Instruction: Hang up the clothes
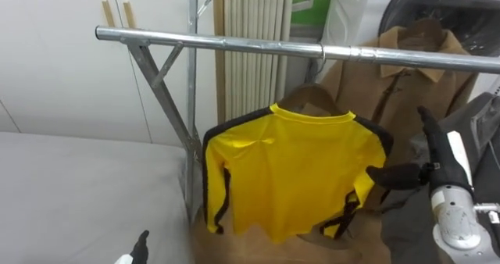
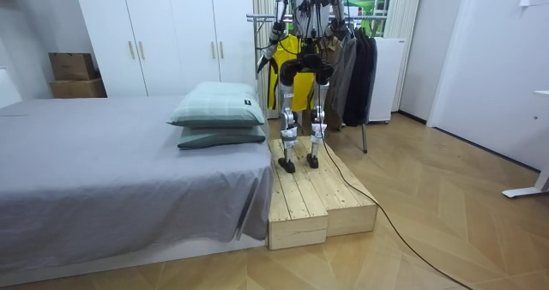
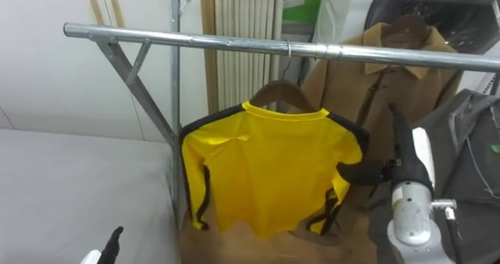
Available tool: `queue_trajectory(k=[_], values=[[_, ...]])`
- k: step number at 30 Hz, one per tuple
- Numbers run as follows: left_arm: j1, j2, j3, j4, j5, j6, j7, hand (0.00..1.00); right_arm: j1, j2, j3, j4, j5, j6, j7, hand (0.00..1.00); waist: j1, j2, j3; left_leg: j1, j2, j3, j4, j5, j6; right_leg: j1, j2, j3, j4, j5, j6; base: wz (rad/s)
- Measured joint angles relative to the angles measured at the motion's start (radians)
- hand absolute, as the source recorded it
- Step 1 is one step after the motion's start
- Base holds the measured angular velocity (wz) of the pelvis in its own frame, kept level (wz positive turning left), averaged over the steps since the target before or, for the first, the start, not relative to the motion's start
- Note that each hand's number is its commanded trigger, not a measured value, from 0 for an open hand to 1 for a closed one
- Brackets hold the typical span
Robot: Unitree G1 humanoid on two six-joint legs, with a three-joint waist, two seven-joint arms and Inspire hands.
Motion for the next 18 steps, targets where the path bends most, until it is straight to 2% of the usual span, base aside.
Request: queue_trajectory(k=[7,18], values=[[0.0,-0.001,0.026,-0.001,0.0,0.0,0.001,0.0,0.031,0.001,-0.002,-0.033,-0.001,0.0,-0.009,0.0,0.0,0.003,-0.0037,0.005,0.0,0.021,0.0,0.0,0.0,0.003,0.002,0.019,0.001,0.0,0.0,-0.08],[0.005,-0.001,0.024,0.003,-0.003,0.0,0.014,0.0,0.093,0.005,0.0,-0.042,0.0,0.0,-0.01,0.0,-0.013,0.003,-0.004,0.015,0.0,0.026,-0.002,0.0,0.0,0.01,0.003,0.03,0.001,0.0,0.0,-0.02]])
